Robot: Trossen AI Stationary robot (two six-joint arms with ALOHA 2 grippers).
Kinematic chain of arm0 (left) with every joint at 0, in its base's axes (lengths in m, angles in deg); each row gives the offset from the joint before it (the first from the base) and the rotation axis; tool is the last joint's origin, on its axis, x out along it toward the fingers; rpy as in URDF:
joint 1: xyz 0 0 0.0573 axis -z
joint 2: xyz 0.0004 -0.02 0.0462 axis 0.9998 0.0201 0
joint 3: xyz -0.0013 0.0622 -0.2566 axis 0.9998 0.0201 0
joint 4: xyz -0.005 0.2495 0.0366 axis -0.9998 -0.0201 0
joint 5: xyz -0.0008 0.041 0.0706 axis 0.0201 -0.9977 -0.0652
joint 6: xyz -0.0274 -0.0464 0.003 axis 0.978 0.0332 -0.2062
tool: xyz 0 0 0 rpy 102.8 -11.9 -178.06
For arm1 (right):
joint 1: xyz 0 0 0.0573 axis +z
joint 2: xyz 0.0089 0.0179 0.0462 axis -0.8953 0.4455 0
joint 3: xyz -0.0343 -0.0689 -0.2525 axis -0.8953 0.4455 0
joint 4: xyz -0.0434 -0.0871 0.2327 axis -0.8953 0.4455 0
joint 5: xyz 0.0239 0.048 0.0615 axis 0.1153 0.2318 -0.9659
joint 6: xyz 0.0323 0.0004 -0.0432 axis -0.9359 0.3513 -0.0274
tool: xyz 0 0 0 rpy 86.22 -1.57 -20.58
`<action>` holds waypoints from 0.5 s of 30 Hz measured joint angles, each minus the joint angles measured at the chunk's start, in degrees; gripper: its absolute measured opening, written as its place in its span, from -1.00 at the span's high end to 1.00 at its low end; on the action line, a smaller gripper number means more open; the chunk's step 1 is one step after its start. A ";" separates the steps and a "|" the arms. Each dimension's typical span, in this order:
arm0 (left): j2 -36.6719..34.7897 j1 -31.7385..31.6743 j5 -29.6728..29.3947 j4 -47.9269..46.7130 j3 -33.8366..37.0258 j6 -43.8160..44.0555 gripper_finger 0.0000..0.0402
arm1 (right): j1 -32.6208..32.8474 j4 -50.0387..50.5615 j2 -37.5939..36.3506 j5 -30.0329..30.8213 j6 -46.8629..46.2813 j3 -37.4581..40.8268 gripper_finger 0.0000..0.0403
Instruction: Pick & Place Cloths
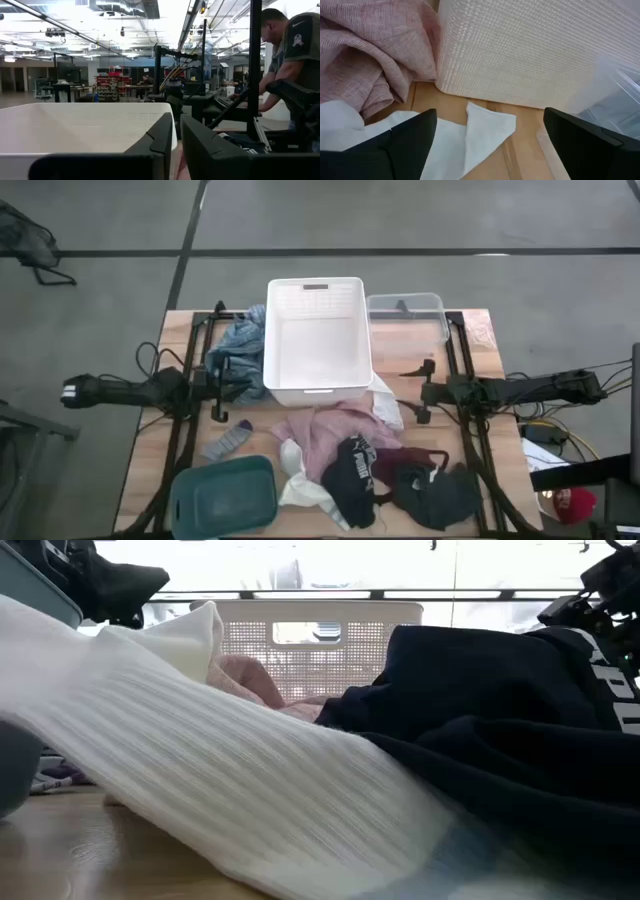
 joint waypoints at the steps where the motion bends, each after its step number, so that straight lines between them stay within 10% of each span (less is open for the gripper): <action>1: 0.00 0.00 0.00 -0.02 0.00 0.02 0.77 | 0.00 0.00 0.00 -0.01 0.02 0.00 -0.81; 15: -0.02 0.00 0.00 0.00 0.00 0.02 0.77 | 0.00 -0.01 -0.02 0.00 0.00 0.00 -0.81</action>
